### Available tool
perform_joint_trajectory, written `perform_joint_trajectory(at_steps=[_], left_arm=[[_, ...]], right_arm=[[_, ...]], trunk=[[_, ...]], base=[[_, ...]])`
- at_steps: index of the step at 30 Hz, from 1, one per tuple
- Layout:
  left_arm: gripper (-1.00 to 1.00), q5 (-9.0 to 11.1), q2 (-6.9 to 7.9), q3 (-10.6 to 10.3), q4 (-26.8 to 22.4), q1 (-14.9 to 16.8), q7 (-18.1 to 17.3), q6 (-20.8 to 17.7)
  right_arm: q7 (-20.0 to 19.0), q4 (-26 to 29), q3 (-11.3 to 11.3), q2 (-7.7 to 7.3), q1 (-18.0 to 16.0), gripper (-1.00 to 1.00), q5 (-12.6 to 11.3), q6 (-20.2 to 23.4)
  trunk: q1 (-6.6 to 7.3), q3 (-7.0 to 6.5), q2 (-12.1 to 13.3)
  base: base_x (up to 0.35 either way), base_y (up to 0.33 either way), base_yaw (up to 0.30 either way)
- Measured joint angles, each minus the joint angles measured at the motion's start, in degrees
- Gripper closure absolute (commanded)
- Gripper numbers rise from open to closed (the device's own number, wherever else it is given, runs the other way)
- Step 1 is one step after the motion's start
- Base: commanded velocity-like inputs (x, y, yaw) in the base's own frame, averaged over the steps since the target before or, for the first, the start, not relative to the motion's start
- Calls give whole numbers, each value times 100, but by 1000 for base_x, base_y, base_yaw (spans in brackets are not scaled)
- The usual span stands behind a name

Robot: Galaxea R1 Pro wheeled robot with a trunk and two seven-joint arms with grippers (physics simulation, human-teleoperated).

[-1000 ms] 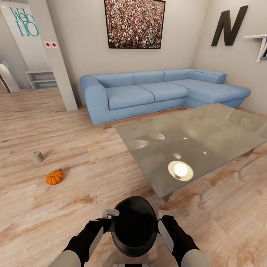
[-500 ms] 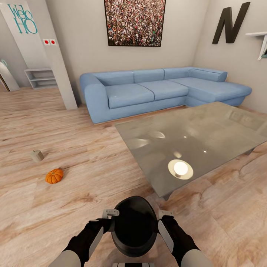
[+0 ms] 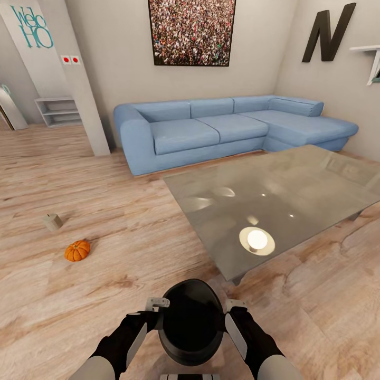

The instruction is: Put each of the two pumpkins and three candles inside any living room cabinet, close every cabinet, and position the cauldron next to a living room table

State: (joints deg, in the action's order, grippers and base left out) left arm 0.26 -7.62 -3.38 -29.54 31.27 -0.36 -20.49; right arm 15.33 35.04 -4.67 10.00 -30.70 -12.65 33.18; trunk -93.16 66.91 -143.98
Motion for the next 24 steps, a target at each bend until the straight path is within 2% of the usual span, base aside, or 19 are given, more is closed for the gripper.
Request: perform_joint_trajectory(at_steps=[1, 2, 4, 6, 7, 8, 10, 19, 24], left_arm=[[100, 0, 0, 0, 0, 0, 0, 0], [-100, 0, 0, 0, 0, 0, 0, 0], [-100, 118, -4, 25, -8, 1, -143, -3], [-100, 118, -5, 24, -8, 1, -144, -3], [-100, 87, -4, 26, -7, 4, -135, -1], [-100, 118, -5, 24, -6, 2, -144, -2], [-100, 49, -1, 31, -6, 3, -122, -1], [-100, 70, -3, 29, -6, 3, -130, -5], [-100, 87, -3, 28, -5, 2, -141, -20]], right_arm=[[-2, 0, 1, 0, 1, 100, 2, 0], [0, 0, 0, 0, 0, 100, 0, 0], [-53, -4, 7, 0, 3, 100, -28, 4], [-464, -4, 17, 0, 1, 100, 14, -5], [-511, -26, -14, 0, 3, -100, -272, -47], [-524, 2, 5, 0, -2, -100, -184, -41], [-524, 3, 5, 0, -1, -100, -178, -40], [-523, 3, 5, 0, -1, -100, -180, -40], [-523, 3, 5, 0, 2, -100, -180, -40]], trunk=[[0, 0, 0], [0, 0, 0], [0, 0, 0], [0, 0, 0], [0, 0, 0], [1, 0, -1], [1, 0, 0], [1, 0, -1], [14, -110, 6]], base=[[0, 0, 0], [0, 0, 0], [0, 0, 0], [0, 0, 0], [0, 0, 0], [0, 0, 0], [0, 0, 0], [0, 0, 0], [0, 0, 0]])
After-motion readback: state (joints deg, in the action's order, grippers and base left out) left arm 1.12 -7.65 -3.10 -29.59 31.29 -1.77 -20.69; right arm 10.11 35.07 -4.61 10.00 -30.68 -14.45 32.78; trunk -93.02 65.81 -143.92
